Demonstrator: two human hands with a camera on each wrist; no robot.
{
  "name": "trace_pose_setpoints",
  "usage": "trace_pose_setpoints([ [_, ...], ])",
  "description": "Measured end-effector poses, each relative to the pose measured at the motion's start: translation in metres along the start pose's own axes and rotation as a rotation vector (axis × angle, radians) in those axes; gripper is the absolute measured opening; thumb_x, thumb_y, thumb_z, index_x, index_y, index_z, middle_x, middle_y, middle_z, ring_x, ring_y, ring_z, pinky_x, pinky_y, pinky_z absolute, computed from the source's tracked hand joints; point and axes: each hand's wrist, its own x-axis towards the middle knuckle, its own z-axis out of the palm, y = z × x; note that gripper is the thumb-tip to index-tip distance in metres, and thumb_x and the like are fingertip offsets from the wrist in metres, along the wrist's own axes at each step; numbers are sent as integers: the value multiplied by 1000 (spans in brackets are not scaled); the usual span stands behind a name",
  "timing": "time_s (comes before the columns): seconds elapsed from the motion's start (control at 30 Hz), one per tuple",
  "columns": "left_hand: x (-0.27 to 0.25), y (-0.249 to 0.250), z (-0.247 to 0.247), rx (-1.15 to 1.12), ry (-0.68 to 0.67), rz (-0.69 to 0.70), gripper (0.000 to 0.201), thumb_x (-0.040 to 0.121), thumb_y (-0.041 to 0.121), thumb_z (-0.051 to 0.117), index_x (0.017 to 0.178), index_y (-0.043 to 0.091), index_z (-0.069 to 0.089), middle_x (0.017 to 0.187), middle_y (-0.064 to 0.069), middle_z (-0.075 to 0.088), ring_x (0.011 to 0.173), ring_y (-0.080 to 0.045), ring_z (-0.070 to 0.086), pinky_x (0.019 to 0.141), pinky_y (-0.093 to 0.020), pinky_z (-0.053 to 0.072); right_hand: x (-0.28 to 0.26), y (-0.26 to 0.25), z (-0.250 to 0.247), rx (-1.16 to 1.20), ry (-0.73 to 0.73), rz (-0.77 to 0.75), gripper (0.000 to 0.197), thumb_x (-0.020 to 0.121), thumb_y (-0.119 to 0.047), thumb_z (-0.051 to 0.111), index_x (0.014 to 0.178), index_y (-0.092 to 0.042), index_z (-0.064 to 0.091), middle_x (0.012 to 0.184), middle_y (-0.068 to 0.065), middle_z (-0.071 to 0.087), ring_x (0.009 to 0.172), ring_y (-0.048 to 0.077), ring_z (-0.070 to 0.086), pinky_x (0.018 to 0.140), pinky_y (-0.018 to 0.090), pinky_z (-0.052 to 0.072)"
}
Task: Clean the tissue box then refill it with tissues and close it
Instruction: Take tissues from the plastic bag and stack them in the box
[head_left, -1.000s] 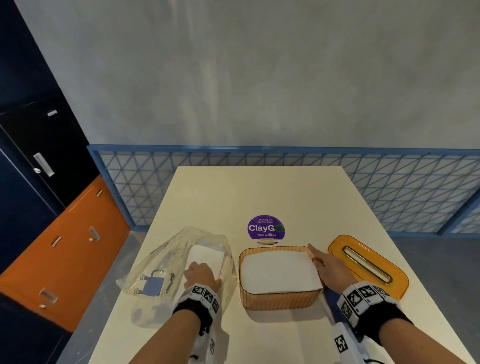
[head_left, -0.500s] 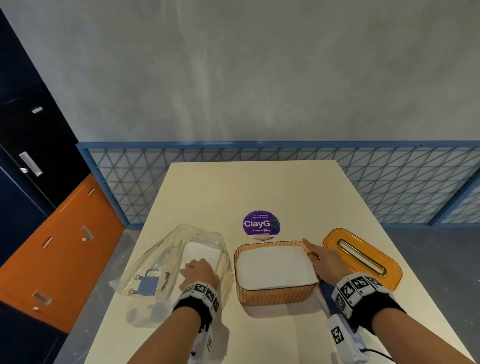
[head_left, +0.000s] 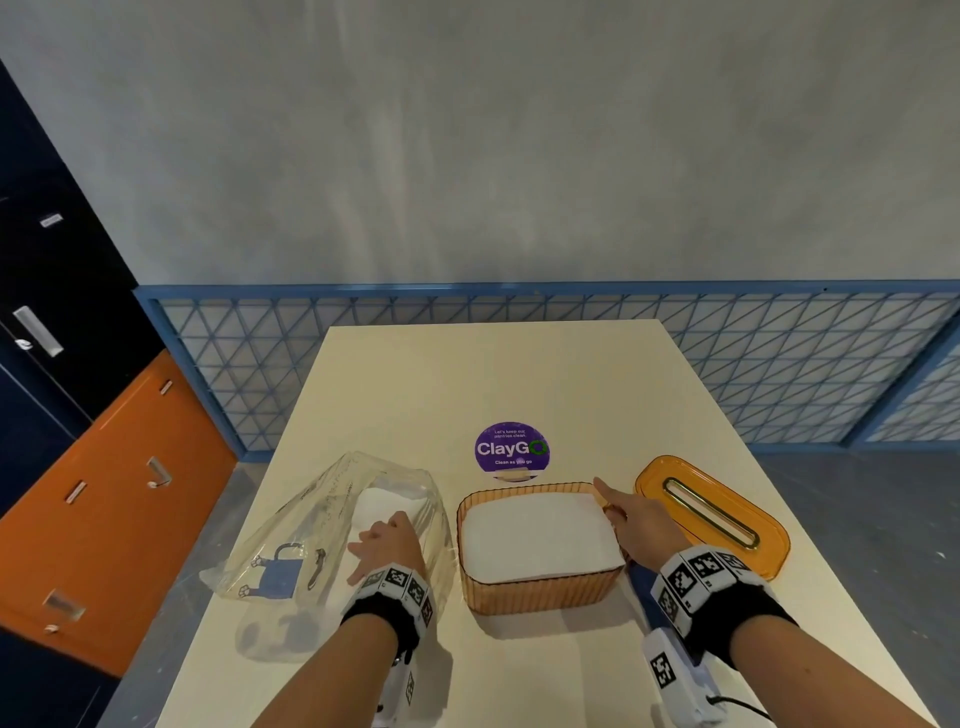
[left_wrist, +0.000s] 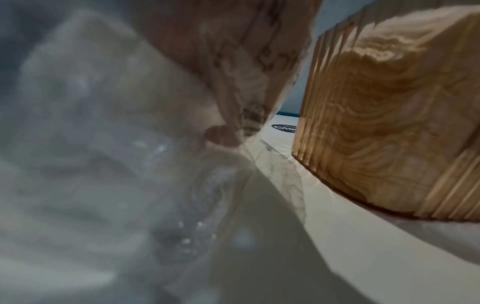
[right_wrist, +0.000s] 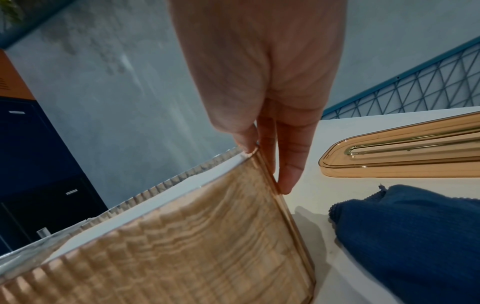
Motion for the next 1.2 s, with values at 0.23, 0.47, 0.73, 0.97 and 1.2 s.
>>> trace_pose_setpoints([
  [0.23,-9,-8,-6,-48,19,48,55,87,18,54,135,14,27,136,-15,38,120,-29,44,100,-39,44,-2,0,-2,11,-10,-10,47,102,-13,32,148,-22,25,123,16,60,90,13,45,75,18,33],
  [0.47,-14,-20,-7,-153,146,84,42,95,14,43,135,17,32,137,-9,35,129,-26,37,100,-32,44,-2,0,-3,27,-17,-8,47,102,-12,31,147,-22,25,124,15,60,90,13,45,75,18,32],
  [0.73,-19,-31,-14,-166,187,109,40,98,8,34,137,13,30,141,-8,35,130,-23,39,101,-30,41,-2,1,-2,15,-22,-7,47,102,-14,31,148,-23,24,125,14,60,91,12,45,76,18,33],
  [0.97,-17,-55,-37,-347,167,93,28,96,4,38,120,1,54,124,-16,59,116,-29,57,95,-33,45,-1,2,-2,2,-28,-8,47,102,-16,30,148,-25,23,125,14,59,91,14,47,77,19,35],
  [1.2,-42,-70,-66,-512,426,136,24,92,1,40,107,-2,58,107,-23,65,100,-37,61,77,-38,47,-5,-4,-11,-67,-102,-23,48,103,-20,30,149,-22,19,144,11,45,126,25,47,97,24,38],
])
